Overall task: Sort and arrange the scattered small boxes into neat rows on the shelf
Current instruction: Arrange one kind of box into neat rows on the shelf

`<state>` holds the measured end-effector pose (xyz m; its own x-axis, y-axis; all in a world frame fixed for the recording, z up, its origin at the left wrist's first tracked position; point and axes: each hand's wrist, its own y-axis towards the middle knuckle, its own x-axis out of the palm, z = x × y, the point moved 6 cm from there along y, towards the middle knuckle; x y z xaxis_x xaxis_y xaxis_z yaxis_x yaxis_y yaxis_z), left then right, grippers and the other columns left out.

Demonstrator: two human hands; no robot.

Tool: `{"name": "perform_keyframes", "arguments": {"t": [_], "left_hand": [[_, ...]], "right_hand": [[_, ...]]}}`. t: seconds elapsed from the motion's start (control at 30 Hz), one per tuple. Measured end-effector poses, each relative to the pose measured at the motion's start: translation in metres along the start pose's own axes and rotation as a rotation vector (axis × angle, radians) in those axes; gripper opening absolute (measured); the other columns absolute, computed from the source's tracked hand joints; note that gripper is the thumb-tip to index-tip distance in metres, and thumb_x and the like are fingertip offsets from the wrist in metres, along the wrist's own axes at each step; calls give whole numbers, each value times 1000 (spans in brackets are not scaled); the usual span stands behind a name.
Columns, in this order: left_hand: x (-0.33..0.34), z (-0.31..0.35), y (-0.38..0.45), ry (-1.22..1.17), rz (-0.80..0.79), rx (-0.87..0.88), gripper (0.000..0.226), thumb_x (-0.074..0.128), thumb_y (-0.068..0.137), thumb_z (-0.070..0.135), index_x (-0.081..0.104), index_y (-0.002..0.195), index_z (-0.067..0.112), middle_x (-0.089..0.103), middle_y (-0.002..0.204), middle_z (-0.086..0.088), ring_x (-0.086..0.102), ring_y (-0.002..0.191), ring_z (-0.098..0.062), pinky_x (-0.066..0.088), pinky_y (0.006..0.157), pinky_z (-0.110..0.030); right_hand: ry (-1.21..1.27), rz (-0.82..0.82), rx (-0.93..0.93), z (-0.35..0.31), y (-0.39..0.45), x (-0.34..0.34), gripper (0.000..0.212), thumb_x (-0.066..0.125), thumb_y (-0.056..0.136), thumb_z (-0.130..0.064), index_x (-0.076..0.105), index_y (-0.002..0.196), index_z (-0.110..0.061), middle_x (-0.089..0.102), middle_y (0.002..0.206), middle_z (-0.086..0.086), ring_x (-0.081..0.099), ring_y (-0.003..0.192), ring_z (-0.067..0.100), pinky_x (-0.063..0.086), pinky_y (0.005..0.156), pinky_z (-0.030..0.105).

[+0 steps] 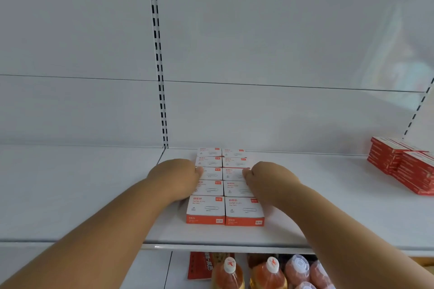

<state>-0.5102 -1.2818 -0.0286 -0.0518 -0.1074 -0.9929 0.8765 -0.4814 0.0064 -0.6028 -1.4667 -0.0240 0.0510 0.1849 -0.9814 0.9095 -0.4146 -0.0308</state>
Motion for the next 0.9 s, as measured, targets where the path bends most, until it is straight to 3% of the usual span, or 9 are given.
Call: {"name": "perform_keyframes", "arguments": {"t": [0.1, 0.2, 0.4, 0.5, 0.57, 0.7, 0.9], "left_hand": [[-1, 2, -1, -11, 6, 17, 46, 26, 103, 48, 50, 75, 22, 55, 74, 4, 57, 76, -17, 45, 70, -32], [0, -1, 1, -55, -24, 6, 46, 27, 103, 48, 54, 78, 21, 59, 79, 4, 59, 79, -16, 44, 70, -32], [-18, -8, 13, -88, -12, -36, 55, 23, 105, 48, 64, 113, 12, 67, 116, -11, 61, 107, -27, 45, 89, -34], [-13, -6, 24, -105, -34, -53, 58, 23, 103, 51, 64, 118, 13, 66, 121, -8, 61, 109, -24, 47, 96, -37], [-7, -4, 30, -95, -45, -36, 47, 26, 103, 49, 62, 113, 19, 65, 116, -1, 60, 106, -21, 47, 94, -36], [-5, -1, 31, -122, -32, 6, 29, 31, 104, 45, 46, 84, 29, 53, 83, 7, 56, 90, -18, 46, 82, -33], [-3, -2, 35, -83, -27, 19, 35, 30, 103, 46, 45, 77, 29, 55, 85, 5, 59, 91, -19, 48, 84, -33]], "right_hand": [[-12, -4, 3, 1, 3, 0, 43, 27, 102, -41, 46, 70, -19, 53, 73, -3, 48, 64, 12, 39, 68, 28], [-27, -44, -20, 1, 4, -3, 44, 26, 103, -41, 52, 81, -13, 56, 83, 0, 53, 77, 19, 41, 73, 29], [76, -4, 19, 5, 30, -15, 52, 24, 102, -50, 58, 113, -12, 58, 100, 4, 53, 88, 21, 42, 78, 33], [56, -15, -1, 2, 42, -12, 50, 25, 102, -48, 58, 110, -12, 54, 92, 1, 53, 86, 22, 41, 76, 32], [53, -19, -10, 0, 45, -7, 45, 27, 101, -47, 57, 97, -13, 55, 88, 0, 55, 85, 22, 43, 75, 32], [41, -5, 7, -1, 44, 0, 45, 27, 101, -46, 50, 74, -19, 59, 80, -1, 58, 81, 20, 46, 72, 32], [14, -20, -6, -3, 44, -1, 43, 27, 102, -42, 50, 78, -15, 55, 80, -1, 58, 84, 21, 47, 77, 32]]}}
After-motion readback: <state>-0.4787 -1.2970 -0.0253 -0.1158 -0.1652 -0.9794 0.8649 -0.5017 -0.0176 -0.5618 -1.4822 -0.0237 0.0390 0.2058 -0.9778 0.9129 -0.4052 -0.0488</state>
